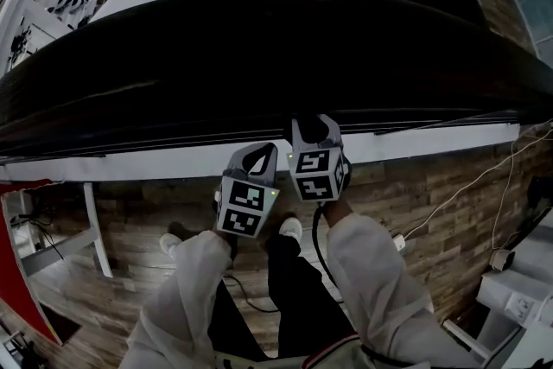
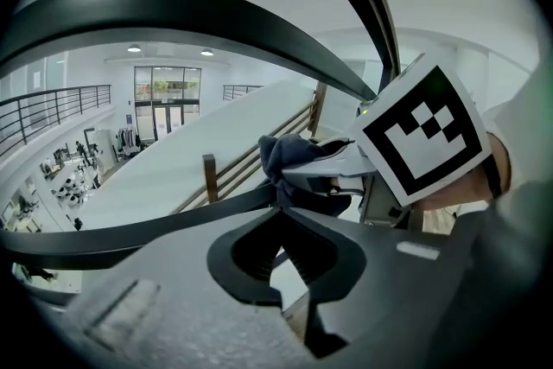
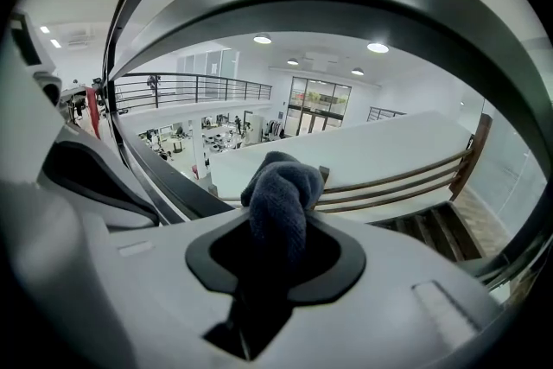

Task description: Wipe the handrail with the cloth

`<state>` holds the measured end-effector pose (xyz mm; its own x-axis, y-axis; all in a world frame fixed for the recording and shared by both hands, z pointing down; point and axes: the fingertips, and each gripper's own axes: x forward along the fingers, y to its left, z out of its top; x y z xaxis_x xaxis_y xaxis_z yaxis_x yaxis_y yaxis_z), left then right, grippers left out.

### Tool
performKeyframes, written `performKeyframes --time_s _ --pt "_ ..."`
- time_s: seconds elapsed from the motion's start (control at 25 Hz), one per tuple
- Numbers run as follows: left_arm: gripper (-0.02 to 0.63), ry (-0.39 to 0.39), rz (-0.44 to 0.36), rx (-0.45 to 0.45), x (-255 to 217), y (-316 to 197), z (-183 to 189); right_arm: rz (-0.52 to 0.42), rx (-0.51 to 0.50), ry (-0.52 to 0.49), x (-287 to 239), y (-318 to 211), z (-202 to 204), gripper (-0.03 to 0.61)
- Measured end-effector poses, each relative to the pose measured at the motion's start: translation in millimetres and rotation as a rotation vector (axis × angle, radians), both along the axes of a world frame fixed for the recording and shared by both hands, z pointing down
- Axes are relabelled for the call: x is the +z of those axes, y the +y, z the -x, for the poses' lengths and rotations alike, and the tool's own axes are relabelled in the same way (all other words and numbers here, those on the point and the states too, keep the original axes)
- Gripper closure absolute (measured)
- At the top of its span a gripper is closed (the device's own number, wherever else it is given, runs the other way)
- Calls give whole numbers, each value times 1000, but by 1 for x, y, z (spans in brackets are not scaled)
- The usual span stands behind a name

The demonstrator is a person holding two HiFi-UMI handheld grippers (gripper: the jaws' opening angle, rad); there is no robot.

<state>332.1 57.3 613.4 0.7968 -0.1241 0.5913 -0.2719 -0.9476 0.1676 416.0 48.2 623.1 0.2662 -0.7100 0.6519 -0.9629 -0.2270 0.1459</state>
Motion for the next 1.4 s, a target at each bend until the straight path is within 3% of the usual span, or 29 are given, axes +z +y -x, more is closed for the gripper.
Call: performKeyframes --time_s 0.4,1.04,1.2,1.4 --pt "611 14 14 57 -1 60 -71 -4 13 27 -1 48 -70 485" --pt "611 58 37 225 1 141 -176 13 158 140 -3 146 -204 486" --pt "611 61 40 266 0 155 -192 25 196 164 -3 168 -233 486" --pt "611 56 33 310 -1 167 -204 53 176 245 -5 185 -258 486"
